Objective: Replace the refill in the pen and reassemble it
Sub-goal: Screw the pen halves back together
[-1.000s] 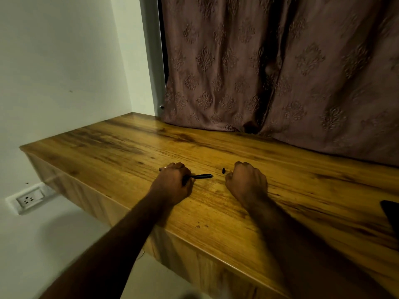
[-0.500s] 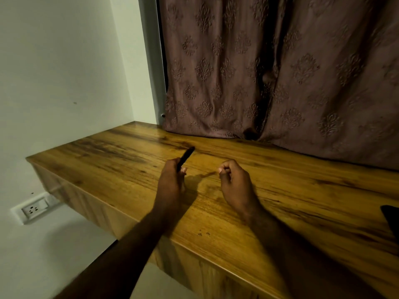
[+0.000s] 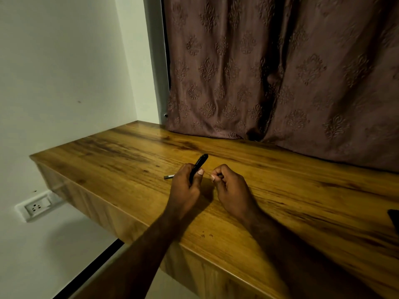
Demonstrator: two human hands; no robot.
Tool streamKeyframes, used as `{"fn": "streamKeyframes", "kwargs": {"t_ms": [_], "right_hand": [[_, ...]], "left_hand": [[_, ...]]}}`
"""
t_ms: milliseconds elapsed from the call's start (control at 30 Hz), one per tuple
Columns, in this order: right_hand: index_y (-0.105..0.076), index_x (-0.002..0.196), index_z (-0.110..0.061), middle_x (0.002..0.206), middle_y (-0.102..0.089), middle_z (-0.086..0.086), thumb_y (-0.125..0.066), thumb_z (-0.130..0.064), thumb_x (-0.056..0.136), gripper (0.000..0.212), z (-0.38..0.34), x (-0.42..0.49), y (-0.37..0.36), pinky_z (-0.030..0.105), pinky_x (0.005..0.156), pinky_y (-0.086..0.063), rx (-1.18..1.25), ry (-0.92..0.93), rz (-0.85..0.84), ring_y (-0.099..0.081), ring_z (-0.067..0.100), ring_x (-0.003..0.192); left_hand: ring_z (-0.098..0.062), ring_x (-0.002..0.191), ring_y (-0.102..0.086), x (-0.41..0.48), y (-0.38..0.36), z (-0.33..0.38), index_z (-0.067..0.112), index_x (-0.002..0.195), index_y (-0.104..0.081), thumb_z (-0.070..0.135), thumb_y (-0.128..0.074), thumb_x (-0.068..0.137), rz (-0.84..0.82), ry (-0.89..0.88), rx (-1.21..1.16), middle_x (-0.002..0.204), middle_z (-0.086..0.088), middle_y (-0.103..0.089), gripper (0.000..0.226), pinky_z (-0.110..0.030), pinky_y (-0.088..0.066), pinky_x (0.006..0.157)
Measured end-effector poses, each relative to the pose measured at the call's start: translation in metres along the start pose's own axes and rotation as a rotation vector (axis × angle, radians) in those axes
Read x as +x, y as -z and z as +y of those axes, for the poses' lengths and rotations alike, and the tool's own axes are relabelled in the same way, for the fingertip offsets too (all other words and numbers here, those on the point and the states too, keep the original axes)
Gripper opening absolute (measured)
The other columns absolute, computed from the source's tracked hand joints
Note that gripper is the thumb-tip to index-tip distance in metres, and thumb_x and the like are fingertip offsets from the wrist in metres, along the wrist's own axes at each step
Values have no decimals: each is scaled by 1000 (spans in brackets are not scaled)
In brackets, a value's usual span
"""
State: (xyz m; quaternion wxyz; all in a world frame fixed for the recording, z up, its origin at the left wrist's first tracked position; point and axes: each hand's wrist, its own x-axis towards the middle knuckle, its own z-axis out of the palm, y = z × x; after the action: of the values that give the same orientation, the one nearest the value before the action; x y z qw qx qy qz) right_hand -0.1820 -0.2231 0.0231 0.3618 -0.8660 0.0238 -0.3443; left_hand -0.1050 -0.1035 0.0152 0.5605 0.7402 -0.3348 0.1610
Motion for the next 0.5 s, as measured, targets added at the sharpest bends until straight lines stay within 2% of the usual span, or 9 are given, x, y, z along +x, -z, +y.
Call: {"fn": "streamKeyframes", "kwargs": {"t_ms": [67, 267, 333, 400, 500], "right_hand": [[-59, 94, -14, 83, -59, -14, -54, -19, 96, 7, 0, 0, 0, 10, 61, -39, -7, -6, -11, -53, -6, 73], [-58, 97, -15, 90, -66, -4, -53, -23, 96, 9, 0, 0, 0, 30, 67, -48, -46, -14, -40, -60, 10, 79], [-59, 101, -15, 95, -67, -2, -53, -24, 96, 12, -2, 0, 0, 33, 70, -50, -75, -28, -56, -61, 13, 84], [-61, 104, -16, 100, -67, 0, -53, -23, 95, 14, -3, 0, 0, 34, 75, -52, -103, -44, -51, -61, 14, 90], [-64, 100, -16, 102, -63, -1, -55, -21, 93, 12, -1, 2, 2, 31, 80, -49, -125, -28, 6, -55, 13, 97]], "left_hand": [[-6, 63, -44, -1, -1, -2, 14, 83, -52, 15, -55, 95, -16, -3, -3, 69, 8, -47, 12, -21, -34, 59], [-7, 62, -45, -2, -2, -1, 17, 82, -49, 17, -54, 94, -15, -51, 21, 68, 9, -46, 13, -23, -36, 58], [-9, 64, -48, -4, -4, 3, 16, 81, -51, 22, -51, 91, -34, -68, 29, 70, 6, -50, 11, -24, -38, 58], [-14, 69, -53, -6, -6, 5, 14, 83, -54, 22, -50, 90, -46, -78, 37, 75, 0, -55, 11, -32, -44, 60], [-17, 76, -57, -5, -6, 3, 15, 90, -57, 25, -51, 90, -43, -89, 70, 83, -1, -59, 12, -37, -49, 66]]}}
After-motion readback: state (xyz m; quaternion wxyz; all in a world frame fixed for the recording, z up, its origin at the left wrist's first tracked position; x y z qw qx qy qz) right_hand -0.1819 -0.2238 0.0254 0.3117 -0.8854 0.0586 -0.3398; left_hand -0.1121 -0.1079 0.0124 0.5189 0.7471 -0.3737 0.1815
